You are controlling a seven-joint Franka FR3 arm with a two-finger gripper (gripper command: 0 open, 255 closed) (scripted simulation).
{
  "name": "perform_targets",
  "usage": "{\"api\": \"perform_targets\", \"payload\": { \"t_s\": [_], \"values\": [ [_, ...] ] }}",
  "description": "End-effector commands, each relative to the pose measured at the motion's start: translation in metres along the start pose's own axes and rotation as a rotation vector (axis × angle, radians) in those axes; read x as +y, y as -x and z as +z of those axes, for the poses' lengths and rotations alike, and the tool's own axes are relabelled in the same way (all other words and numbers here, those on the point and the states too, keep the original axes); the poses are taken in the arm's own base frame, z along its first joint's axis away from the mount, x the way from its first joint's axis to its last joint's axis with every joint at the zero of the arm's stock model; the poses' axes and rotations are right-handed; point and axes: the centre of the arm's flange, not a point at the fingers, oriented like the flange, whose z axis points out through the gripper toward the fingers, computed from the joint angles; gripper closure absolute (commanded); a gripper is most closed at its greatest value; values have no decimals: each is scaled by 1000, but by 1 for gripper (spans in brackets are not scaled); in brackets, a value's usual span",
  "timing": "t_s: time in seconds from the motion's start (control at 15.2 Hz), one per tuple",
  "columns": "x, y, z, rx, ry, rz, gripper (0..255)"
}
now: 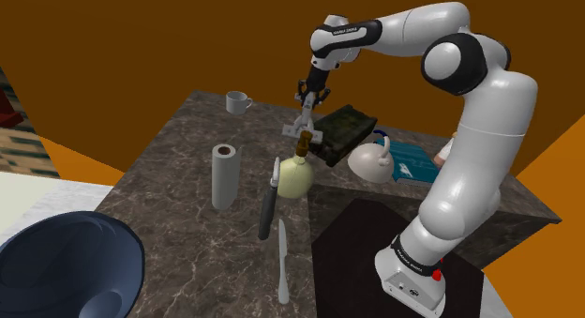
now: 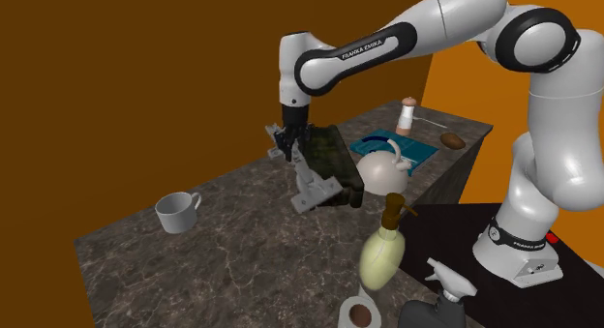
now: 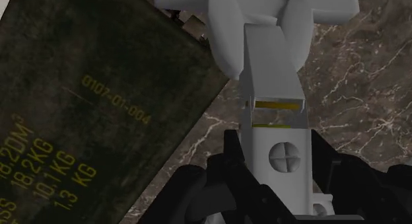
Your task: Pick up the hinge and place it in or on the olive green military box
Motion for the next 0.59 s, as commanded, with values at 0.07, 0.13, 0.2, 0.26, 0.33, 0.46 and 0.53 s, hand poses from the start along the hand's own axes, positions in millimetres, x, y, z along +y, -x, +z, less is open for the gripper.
{"api": "perform_targets", "payload": {
  "t_s": [0.07, 0.13, 0.2, 0.26, 0.33, 0.46, 0.53],
  "values": [
    [40, -17, -3, 0, 1, -1, 255],
    [53, -21, -4, 0, 1, -1, 255],
    [65, -26, -5, 0, 1, -1, 255],
    [77, -31, -6, 0, 1, -1, 255],
    [89, -36, -7, 0, 1, -1, 255],
    [114, -45, -9, 0, 1, -1, 255],
    [126, -50, -10, 0, 1, -1, 255]
  ]
}}
